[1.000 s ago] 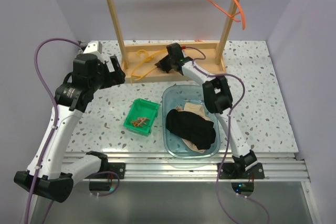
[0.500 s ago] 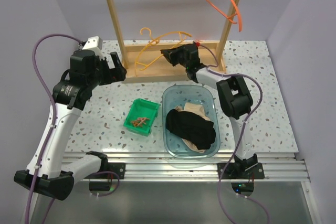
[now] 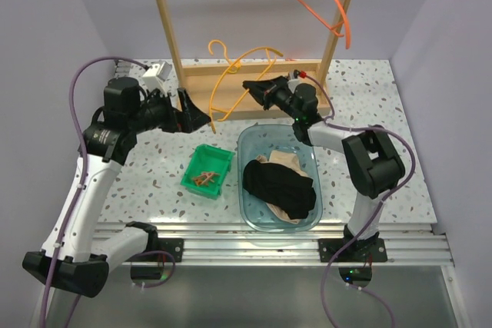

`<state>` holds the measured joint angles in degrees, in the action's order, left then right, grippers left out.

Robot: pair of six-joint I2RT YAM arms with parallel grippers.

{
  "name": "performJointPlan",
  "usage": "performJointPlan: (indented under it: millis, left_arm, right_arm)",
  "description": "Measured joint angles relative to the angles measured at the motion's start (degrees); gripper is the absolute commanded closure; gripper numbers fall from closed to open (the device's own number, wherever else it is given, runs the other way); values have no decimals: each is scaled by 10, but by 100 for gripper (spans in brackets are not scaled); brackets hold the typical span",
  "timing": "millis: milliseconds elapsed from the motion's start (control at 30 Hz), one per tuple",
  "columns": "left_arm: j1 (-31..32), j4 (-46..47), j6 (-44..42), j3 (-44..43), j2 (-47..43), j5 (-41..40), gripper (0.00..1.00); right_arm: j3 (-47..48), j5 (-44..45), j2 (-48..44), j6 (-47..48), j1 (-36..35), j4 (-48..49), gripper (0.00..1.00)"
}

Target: Remove the underwear clipped to the hanger

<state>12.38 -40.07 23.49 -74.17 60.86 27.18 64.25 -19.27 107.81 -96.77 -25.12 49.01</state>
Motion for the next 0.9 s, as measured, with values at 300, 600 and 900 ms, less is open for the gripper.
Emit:
performJointPlan:
  millis: [300,600,900]
  left_arm:
    - [5,23,10,33,5,104,0]
    - [21,33,21,33,12,107,18]
    - [83,51,47,30,37,92,100]
  right_arm:
    - [-65,-37,-50,-27,-11,65,100]
    - [-68,-42,-89,-21,-59,72,100]
    - [-77,-33,-97,-3,-76,73,100]
